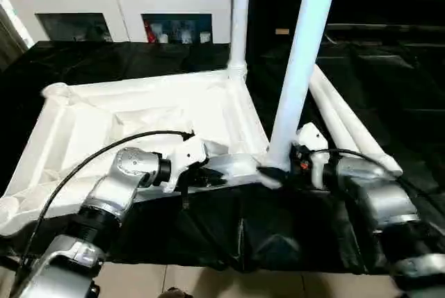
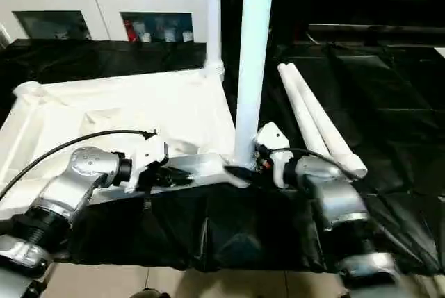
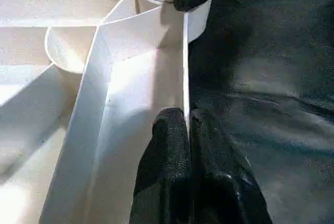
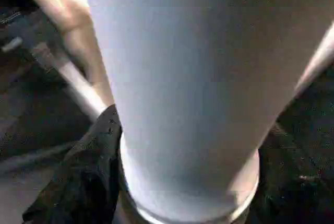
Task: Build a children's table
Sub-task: Rotate leg to tighten
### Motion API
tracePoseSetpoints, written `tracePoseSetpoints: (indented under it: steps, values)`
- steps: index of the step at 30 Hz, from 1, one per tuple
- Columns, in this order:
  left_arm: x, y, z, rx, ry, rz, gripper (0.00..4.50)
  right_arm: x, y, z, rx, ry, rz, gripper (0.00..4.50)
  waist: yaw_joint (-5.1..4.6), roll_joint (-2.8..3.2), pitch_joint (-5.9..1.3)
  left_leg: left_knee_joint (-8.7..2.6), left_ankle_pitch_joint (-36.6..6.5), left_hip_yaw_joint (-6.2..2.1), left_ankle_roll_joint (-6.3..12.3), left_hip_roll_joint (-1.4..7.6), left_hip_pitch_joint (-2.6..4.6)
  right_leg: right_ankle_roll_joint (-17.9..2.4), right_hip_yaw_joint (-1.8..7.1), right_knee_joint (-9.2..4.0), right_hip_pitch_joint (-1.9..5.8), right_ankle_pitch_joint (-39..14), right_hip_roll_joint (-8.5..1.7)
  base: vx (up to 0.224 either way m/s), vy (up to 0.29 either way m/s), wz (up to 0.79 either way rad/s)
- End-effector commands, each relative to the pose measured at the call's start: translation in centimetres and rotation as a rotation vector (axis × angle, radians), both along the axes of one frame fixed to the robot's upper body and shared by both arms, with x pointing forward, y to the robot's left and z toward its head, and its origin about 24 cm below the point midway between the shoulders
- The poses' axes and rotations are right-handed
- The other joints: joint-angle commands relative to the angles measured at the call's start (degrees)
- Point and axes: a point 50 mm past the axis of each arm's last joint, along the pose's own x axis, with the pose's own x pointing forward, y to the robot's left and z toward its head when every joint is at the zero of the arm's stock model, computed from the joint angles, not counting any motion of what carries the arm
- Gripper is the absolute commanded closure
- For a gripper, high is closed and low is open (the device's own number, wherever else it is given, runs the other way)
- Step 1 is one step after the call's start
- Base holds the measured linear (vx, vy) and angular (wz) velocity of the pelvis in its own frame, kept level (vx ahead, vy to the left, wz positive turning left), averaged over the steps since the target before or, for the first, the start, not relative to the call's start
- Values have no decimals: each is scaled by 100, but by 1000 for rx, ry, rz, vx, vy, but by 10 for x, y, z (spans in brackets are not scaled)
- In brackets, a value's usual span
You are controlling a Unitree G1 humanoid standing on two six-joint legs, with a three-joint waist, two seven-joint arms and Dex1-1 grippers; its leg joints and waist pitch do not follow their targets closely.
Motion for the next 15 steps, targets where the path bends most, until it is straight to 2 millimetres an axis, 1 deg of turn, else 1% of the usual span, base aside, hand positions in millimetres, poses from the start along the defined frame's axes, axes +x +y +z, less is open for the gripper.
tracePoseSetpoints:
  steps: [1, 2, 3, 4, 5, 6, 7, 8, 9, 10, 11, 12, 13, 14, 15]
  values:
    - [12, -15, 12, -58, -58, 83, 450, 11, 4, -8, 2, 5, -166, 174, -12, -144, -391, -397, -1278, 16, 102, 64, 79, -1365, 137, -400, 283, -1067, -225, 0, 0, 0]
    - [17, -19, 13, -67, -63, 142, 450, 15, 7, -11, 24, 19, -243, 175, -15, -99, -381, -397, -1376, 19, 58, 60, 121, -1321, 151, -422, 245, -1322, -232, 0, 0, 0]
    - [19, -20, 13, -69, -66, 154, 450, 16, 8, -11, 28, 21, -260, 175, -23, -141, -382, -393, -1372, 23, 52, 54, 123, -1295, 153, -438, 244, -1403, -230, 0, 0, 0]
    - [22, -23, 14, -74, -69, 191, 450, 19, 10, -13, 41, 29, -306, 175, -6, -128, -387, -393, -1317, 19, 48, 61, 122, -1262, 159, -437, 249, -1435, -238, 0, 0, 0]
    - [28, -27, 15, -74, -82, 249, 450, 23, 15, -16, 55, 44, -387, 175, -6, -112, -386, -388, -1280, 25, 66, 56, 114, -1243, 168, -434, 228, -1398, -235, 0, 0, 0]
    - [34, -34, 16, -75, -88, 317, 450, 28, 23, -20, 64, 64, -486, 175, 10, -103, -395, -391, -1212, 18, 39, 56, 115, -1227, 159, -427, 244, -1312, -230, 0, 0, 0]
    - [36, -37, 16, -76, -89, 336, 450, 30, 26, -20, 61, 67, -511, 175, -1, -101, -392, -389, -1192, 26, 24, 47, 114, -1239, 161, -427, 229, -1262, -217, 0, 0, 0]
    - [38, -42, 17, -77, -93, 363, 450, 32, 33, -21, 54, 62, -531, 175, 17, -70, -403, -391, -1192, 13, -6, 46, 117, -1222, 151, -421, 246, -1214, -221, 0, 0, 0]
    - [38, -42, 17, -77, -93, 363, 450, 32, 33, -21, 54, 62, -531, 175, 28, -53, -409, -387, -1182, 12, -9, 41, 111, -1223, 151, -418, 253, -1103, -224, 0, 0, 0]
    - [39, -45, 17, -79, -99, 369, 450, 32, 38, -20, 57, 53, -526, 175, 29, -69, -416, -383, -1157, 16, 16, 44, 103, -1221, 150, -417, 262, -1006, -222, 0, 0, 0]
    - [38, -54, 18, -94, -100, 353, 450, 34, 51, -17, 85, 39, -505, 140, 41, -76, -428, -373, -1067, 14, 68, 41, 92, -1243, 147, -391, 277, -779, -218, 0, 0, 0]
    - [38, -56, 19, -97, -99, 351, 450, 34, 53, -17, 93, 37, -504, 140, 41, -73, -434, -370, -1020, 15, 92, 41, 87, -1259, 146, -380, 280, -676, -218, 0, 0, 0]
    - [36, -60, 19, -101, -103, 327, 450, 35, 57, -15, 108, 35, -498, 105, 41, -19, -436, -365, -987, 13, 123, 36, 81, -1296, 137, -373, 280, -512, -208, 0, 0, 0]
    - [34, -61, 20, -106, -106, 288, 450, 36, 58, -14, 123, 37, -473, 100, 37, -44, -441, -361, -968, 12, 166, 30, 73, -1335, 133, -359, 303, -398, -208, 0, 0, 0]
    - [34, -61, 20, -107, -106, 279, 450, 36, 58, -13, 125, 36, -466, 100, 40, -39, -438, -362, -984, 11, 208, 32, 72, -1354, 129, -358, 307, -385, -212, 0, 0, 0]
